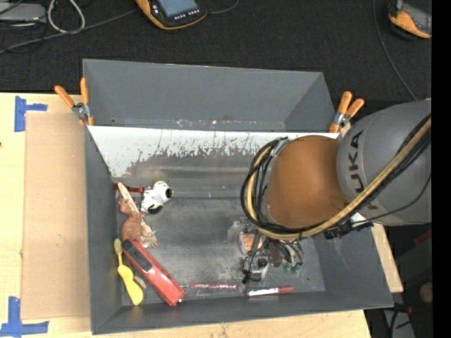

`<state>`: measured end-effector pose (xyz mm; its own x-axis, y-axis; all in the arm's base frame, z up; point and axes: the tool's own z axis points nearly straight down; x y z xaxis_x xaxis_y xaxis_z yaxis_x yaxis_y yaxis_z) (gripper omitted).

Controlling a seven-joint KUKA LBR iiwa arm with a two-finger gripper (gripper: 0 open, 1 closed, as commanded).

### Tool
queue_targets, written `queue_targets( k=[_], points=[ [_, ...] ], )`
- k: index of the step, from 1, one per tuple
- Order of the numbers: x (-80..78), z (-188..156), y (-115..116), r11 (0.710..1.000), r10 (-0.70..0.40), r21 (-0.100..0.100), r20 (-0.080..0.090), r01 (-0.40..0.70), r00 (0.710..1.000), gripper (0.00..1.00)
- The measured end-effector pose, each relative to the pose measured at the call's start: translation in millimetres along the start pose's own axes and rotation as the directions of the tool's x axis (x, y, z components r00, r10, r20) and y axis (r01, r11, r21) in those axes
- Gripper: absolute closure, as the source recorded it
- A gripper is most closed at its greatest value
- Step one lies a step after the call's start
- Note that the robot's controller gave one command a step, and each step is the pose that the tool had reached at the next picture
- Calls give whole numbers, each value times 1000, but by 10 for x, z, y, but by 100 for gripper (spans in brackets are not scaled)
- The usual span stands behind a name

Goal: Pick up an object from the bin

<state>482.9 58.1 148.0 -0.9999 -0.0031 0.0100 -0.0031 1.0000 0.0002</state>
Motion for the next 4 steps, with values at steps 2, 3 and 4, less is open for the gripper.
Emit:
queue_targets(
  k=[2,3,4],
  points=[
    [-243,172,-312,997,-77,-1,9,77,997,0],
    [-133,277,-524,990,-139,-1,5,139,990,0],
    [-710,375,-870,982,-189,0,6,189,982,0]
  ],
)
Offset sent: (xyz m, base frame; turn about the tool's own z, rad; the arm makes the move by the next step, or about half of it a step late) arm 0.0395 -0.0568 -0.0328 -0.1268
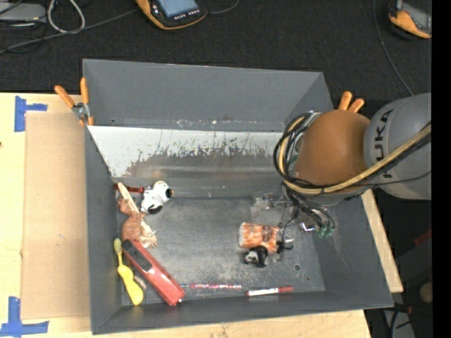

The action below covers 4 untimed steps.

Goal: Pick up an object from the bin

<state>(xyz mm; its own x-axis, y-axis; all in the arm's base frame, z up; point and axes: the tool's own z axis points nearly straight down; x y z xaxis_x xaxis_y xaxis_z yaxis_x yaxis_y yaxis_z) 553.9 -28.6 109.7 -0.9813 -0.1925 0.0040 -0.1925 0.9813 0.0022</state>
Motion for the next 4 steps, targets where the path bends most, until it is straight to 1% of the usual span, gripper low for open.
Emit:
queue_targets(
  k=[1,2,3,4],
  points=[
    [324,381,7,999,-43,-4,-6,43,999,100],
    [324,381,7,999,-42,-4,-6,42,999,100],
    [383,-258,58,1000,-17,-7,-12,17,1000,100],
    [268,-1012,70,995,-97,-8,-11,97,995,100]
  ],
)
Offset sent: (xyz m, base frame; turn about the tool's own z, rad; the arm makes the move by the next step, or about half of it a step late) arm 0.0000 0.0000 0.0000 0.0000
